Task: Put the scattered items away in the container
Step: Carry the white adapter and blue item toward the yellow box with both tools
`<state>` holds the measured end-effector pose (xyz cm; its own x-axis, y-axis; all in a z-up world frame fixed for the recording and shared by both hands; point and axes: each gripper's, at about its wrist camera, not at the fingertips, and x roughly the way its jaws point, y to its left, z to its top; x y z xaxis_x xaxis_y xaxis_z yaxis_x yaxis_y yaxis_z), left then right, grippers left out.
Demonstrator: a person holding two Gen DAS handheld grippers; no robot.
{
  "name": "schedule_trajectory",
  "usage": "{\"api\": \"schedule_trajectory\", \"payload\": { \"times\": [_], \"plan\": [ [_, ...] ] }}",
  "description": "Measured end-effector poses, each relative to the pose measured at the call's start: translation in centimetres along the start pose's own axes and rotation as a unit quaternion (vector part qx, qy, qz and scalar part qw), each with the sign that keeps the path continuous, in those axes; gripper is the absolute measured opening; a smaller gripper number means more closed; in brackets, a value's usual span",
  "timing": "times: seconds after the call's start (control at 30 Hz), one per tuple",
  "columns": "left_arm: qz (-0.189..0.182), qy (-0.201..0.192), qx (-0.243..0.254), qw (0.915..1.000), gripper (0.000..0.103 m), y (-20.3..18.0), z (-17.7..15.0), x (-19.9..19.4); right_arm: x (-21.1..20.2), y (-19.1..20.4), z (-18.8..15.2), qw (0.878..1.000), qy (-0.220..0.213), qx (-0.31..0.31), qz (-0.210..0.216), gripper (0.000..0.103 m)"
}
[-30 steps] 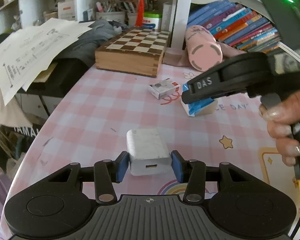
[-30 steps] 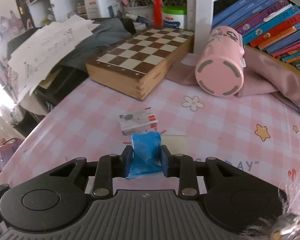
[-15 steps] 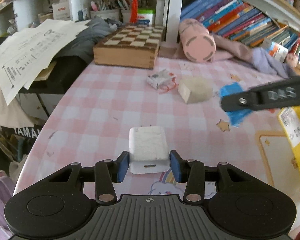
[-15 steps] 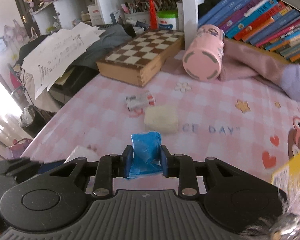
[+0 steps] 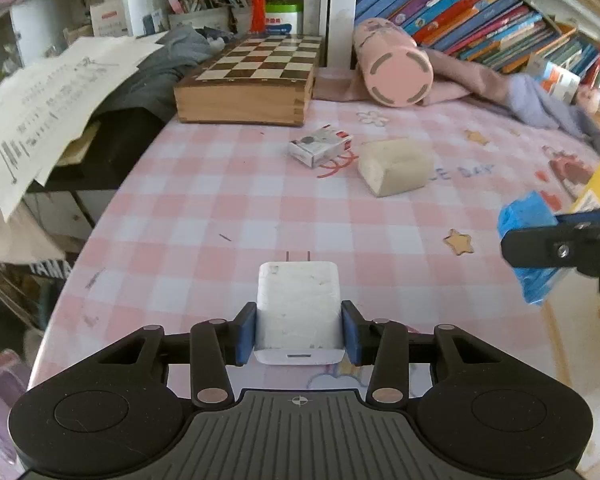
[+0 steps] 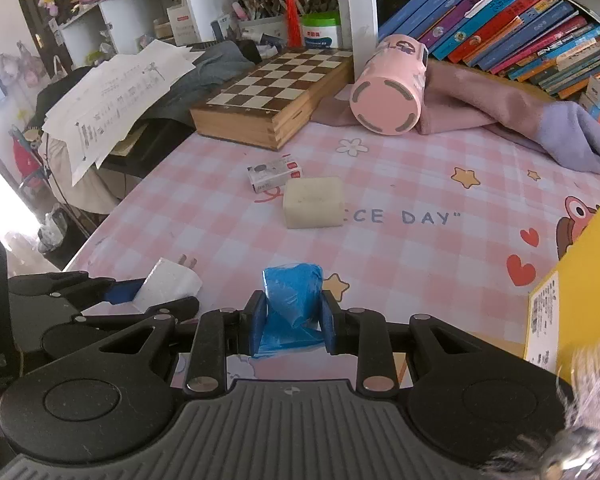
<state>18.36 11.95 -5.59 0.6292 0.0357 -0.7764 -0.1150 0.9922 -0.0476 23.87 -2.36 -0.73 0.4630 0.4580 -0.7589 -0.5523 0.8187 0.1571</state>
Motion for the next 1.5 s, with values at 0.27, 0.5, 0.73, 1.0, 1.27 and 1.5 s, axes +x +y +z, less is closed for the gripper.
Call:
{"api": "schedule_trajectory", "payload": {
  "times": [0.27,0.5,0.73,1.0,1.27,1.5],
  "plan": [
    [-0.063,-0.054,-0.03,0.9961,0.041,0.6,0.9,-5.9,-2.3,0.1,-0.3,1.0,-0.026,-0.002,-0.012,0.026],
    [-0.102,-0.086,-0.049,0.9898,0.041,1.6,0.6,-11.7,-6.6,1.2,-1.3,0.998,-0.057,-0.031,-0.024,0.026],
    [-0.12,-0.099,-0.056,0.9862,0.041,1.9,-1.6,-15.2,-9.7,3.4,-4.5,0.997,-0.074,-0.015,-0.027,0.026],
    [-0.141,-0.087,-0.066,0.9841,0.041,2.7,-4.9,-17.3,-12.8,5.7,-7.7,0.996,-0.084,0.002,-0.037,0.026],
    [-0.156,-0.08,-0.052,0.9832,0.041,2.2,-7.6,-19.1,-15.1,7.2,-11.3,0.995,-0.085,0.016,-0.048,0.026],
    [-0.181,-0.056,-0.048,0.9807,0.041,1.5,-9.5,-19.6,-17.3,7.1,-14.8,0.993,-0.077,0.046,-0.072,0.026]
  ]
}}
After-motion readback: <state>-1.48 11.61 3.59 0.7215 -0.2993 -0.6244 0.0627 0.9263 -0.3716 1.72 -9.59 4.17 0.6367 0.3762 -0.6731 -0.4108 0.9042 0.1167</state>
